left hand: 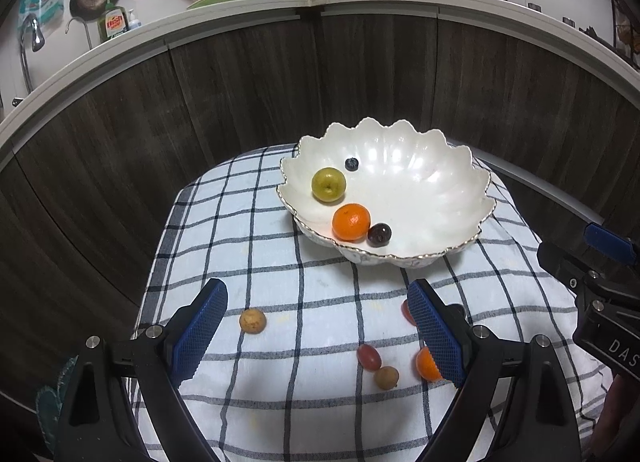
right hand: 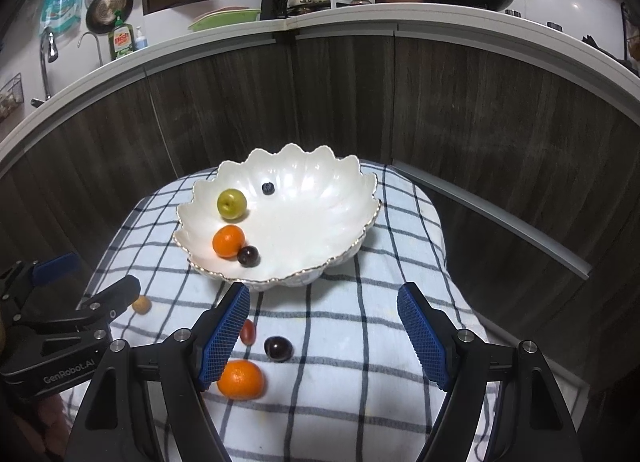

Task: Organize fruits
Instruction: 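Move both open tools back from the bowl toward the remaining fruits, then grasp the tan round fruit with the left tool while the right tool grasps the large orange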

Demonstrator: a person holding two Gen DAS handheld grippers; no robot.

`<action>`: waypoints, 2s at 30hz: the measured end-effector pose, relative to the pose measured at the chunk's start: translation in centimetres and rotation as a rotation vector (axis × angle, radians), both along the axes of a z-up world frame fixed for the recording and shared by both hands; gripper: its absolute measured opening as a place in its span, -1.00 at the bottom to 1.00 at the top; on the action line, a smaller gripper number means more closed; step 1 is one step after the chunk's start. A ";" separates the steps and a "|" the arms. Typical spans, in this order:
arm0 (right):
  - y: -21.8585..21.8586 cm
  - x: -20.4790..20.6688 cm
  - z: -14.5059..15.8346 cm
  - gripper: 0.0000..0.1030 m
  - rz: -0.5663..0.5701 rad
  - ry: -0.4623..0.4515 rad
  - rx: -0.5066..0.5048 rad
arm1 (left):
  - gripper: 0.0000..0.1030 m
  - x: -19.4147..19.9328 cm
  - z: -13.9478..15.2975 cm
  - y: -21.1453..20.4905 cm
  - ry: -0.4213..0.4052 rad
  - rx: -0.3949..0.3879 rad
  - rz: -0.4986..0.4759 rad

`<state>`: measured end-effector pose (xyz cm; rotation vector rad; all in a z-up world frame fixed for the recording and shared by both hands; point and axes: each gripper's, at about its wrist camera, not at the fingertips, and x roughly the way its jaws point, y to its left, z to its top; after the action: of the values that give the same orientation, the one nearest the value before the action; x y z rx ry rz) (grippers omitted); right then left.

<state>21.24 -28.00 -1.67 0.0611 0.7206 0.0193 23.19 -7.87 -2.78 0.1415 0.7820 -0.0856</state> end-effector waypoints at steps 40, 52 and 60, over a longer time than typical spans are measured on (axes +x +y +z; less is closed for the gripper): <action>1.6 -2.8 -2.8 0.50 0.038 -0.011 -0.042 | 0.79 -3.1 -4.8 1.0 0.037 -0.032 -0.014; 1.9 -3.3 -4.2 0.50 0.055 -0.001 -0.049 | 0.78 -3.7 -6.7 0.8 0.051 -0.031 -0.029; 1.7 -3.2 -5.0 0.50 0.082 0.017 -0.023 | 0.71 -4.4 -8.2 0.0 0.065 -0.014 -0.055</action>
<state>18.03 -26.26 -6.64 0.0094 0.7394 0.0893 18.83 -7.88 -10.98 0.1478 0.8427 -0.1485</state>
